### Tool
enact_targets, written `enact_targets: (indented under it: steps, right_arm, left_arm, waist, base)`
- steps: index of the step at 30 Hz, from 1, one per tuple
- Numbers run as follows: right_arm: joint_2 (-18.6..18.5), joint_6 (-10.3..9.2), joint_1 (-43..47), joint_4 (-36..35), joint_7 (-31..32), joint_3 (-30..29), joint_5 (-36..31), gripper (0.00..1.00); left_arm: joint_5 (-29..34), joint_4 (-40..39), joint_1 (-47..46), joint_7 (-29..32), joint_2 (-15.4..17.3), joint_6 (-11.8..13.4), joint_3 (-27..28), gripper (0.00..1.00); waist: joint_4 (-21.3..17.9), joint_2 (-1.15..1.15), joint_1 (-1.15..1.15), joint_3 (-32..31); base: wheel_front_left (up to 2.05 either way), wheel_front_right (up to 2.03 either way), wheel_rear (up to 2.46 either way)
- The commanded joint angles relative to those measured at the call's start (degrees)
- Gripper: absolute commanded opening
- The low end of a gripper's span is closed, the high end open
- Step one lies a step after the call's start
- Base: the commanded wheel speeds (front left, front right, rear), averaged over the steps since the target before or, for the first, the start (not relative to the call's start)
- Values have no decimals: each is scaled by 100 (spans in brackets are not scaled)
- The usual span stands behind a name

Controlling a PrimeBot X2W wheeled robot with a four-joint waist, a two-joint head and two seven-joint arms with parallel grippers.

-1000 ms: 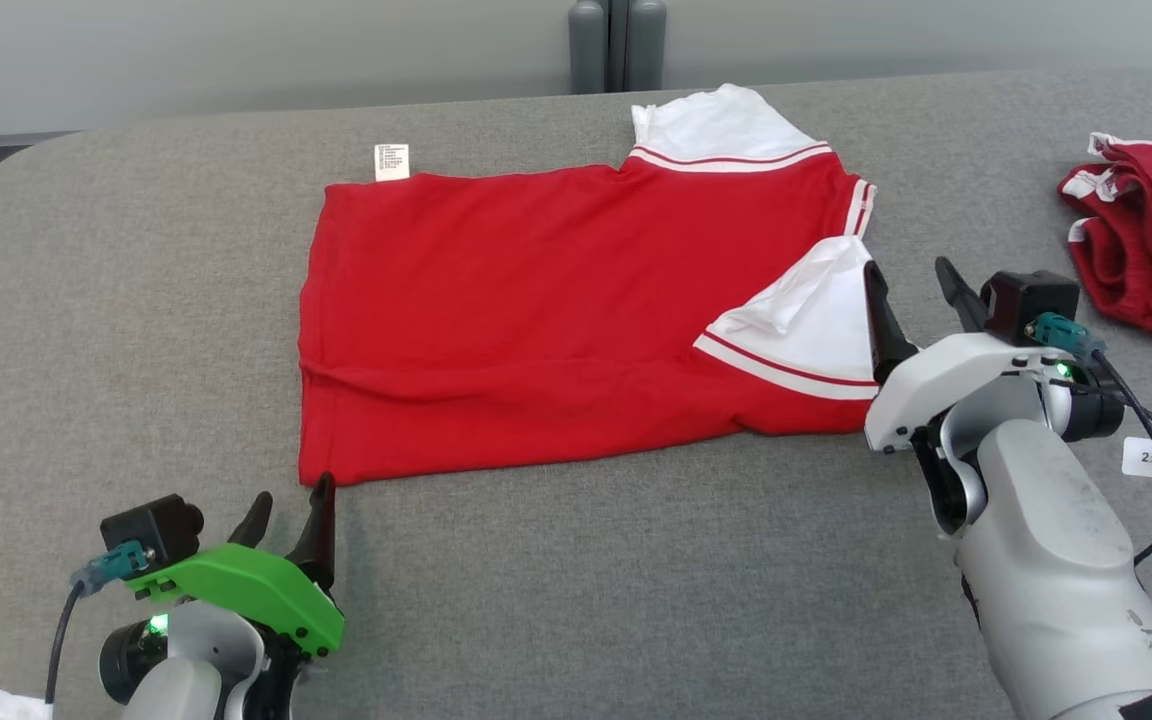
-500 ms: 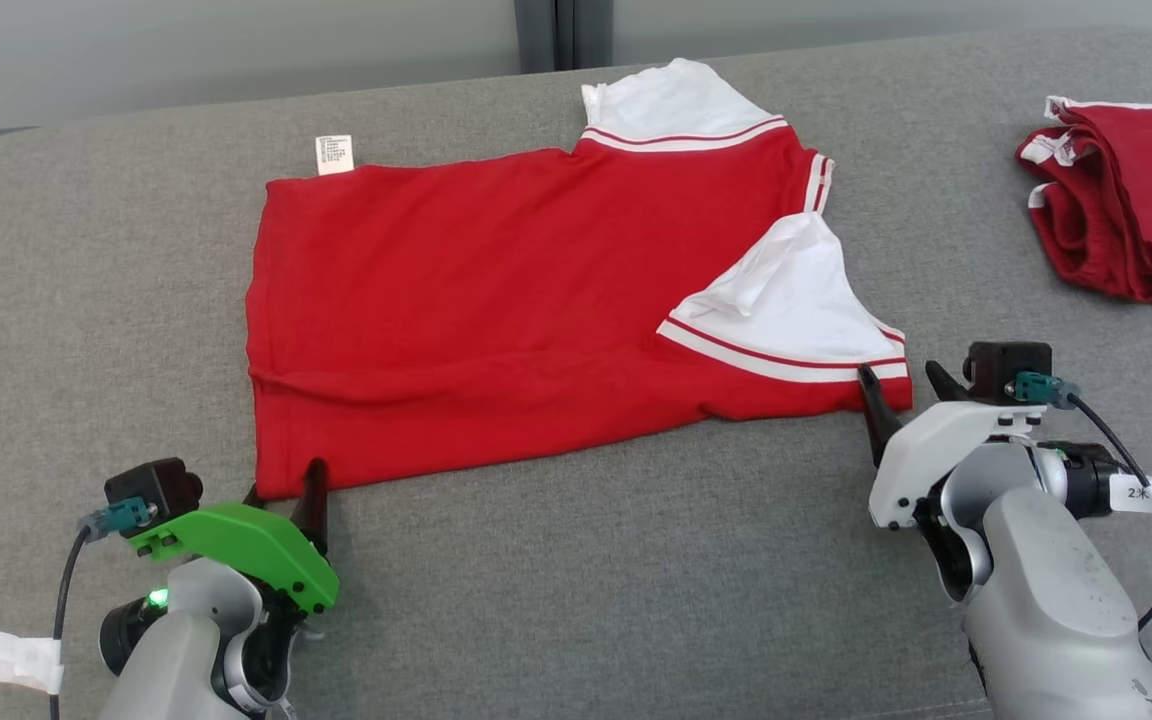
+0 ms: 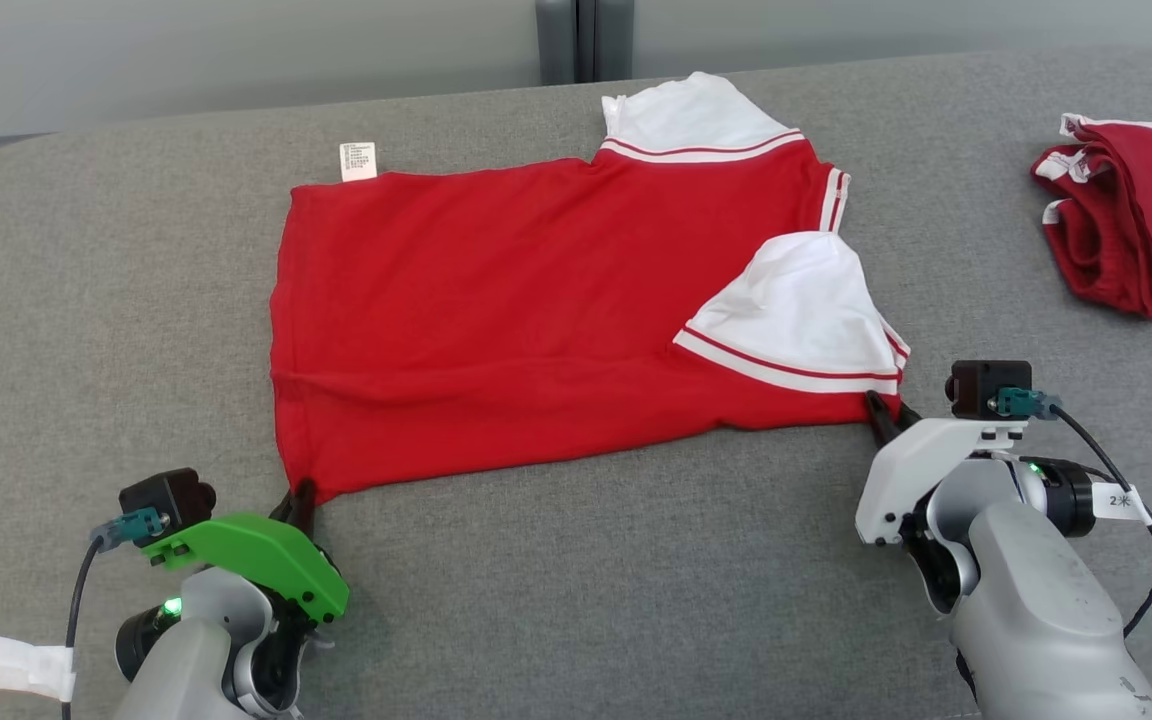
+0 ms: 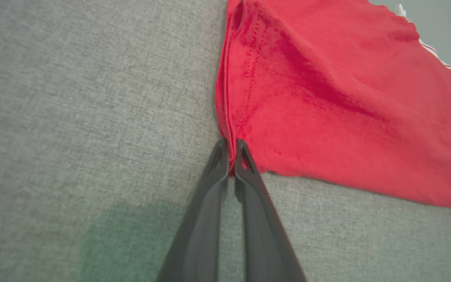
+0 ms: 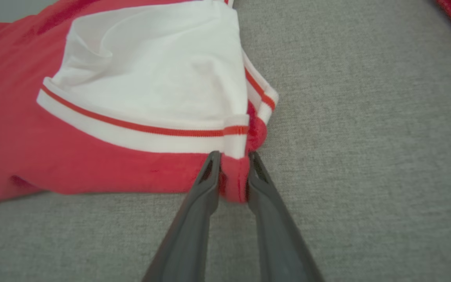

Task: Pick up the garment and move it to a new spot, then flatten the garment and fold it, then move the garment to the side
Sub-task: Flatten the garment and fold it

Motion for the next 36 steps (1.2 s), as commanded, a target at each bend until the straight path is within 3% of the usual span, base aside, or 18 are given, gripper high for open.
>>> enact_targets:
  steps: [1,7,13,19,24,29,36]
  right_arm:
    - [-20,-10,-67,-11,-62,-36,4,0]
    - [-20,-10,-5,-318,-144,-139,130,0]
    - [-20,-10,381,-1044,71,-288,258,0]
    - [-17,-10,1225,-2286,653,-341,426,0]
    - [-17,-10,2178,-3450,1205,-488,516,0]
    - [-17,-10,3019,-4095,1517,-680,678,0]
    - [-18,-10,3363,-4024,1441,-732,911,0]
  left_arm:
    - [-37,-2,60,-54,35,-30,7,0]
    - [-49,-399,169,-196,135,-104,57,0]
    - [-18,-1295,543,-41,358,-54,24,0]
    - [-73,-2704,1443,376,653,163,-31,0]
    - [-176,-3754,2416,662,764,542,2,0]
    - [-259,-4058,3026,766,689,741,-70,0]
    - [-459,-3866,3243,716,458,804,-119,0]
  waist:
    - [-3,0,0,-42]
    - [-36,0,0,-190]
    - [-84,0,0,-344]
    - [-174,0,0,-416]
    - [-209,0,0,-355]
    - [-172,0,0,-279]
    - [-194,0,0,-210]
  base:
    - [0,0,0]
    - [0,0,0]
    - [0,0,0]
    - [0,0,0]
    - [0,0,0]
    - [0,0,0]
    - [0,0,0]
